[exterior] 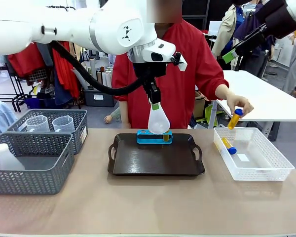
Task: Prepare the laboratory tools.
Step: Pick up one Small flask and place it on the Handle tray.
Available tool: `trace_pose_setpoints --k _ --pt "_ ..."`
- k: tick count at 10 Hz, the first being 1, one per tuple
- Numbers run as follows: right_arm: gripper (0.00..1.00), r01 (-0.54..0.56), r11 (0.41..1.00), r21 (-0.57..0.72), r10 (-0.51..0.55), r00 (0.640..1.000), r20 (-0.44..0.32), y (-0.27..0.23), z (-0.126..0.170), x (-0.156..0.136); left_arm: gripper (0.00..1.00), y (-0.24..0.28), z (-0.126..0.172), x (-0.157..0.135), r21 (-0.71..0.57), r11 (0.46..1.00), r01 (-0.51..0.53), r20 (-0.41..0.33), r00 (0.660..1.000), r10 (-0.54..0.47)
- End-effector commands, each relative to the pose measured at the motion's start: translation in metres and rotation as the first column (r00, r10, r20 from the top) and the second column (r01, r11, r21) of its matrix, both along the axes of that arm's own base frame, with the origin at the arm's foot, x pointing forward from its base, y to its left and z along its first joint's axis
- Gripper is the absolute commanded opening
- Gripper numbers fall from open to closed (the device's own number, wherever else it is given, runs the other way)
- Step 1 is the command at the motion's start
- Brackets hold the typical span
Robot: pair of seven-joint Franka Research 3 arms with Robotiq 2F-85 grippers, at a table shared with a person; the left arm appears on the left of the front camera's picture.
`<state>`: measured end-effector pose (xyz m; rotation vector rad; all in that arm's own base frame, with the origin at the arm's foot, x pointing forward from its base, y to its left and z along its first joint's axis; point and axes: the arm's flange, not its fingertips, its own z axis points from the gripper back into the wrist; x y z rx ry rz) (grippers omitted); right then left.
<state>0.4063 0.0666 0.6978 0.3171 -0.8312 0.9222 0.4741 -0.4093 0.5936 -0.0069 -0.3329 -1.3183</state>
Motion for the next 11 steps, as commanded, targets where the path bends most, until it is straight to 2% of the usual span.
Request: trace_pose_setpoints --k 1,4,9,11 --pt "1.0 -0.006 1.0 0.009 0.006 1.0 0.0 0.0 0.0 -0.001 0.0 0.004 0.002 -0.002 0.029 0.999 -0.034 0.032 0.999 0.033" --pt "1.0 -0.006 1.0 0.009 0.006 1.0 0.0 0.0 0.0 -0.001 0.0 -0.026 -0.039 0.033 0.03 0.996 0.09 -0.072 0.994 -0.087" --pt "1.0 -0.006 1.0 0.009 0.006 1.0 0.0 0.0 0.0 -0.001 0.0 -0.069 -0.116 0.064 0.04 0.984 0.173 -0.141 0.976 -0.166" --pt "1.0 -0.006 1.0 0.009 0.006 1.0 0.0 0.0 0.0 -0.001 0.0 -0.075 -0.134 0.073 0.073 0.977 0.201 -0.156 0.97 -0.187"
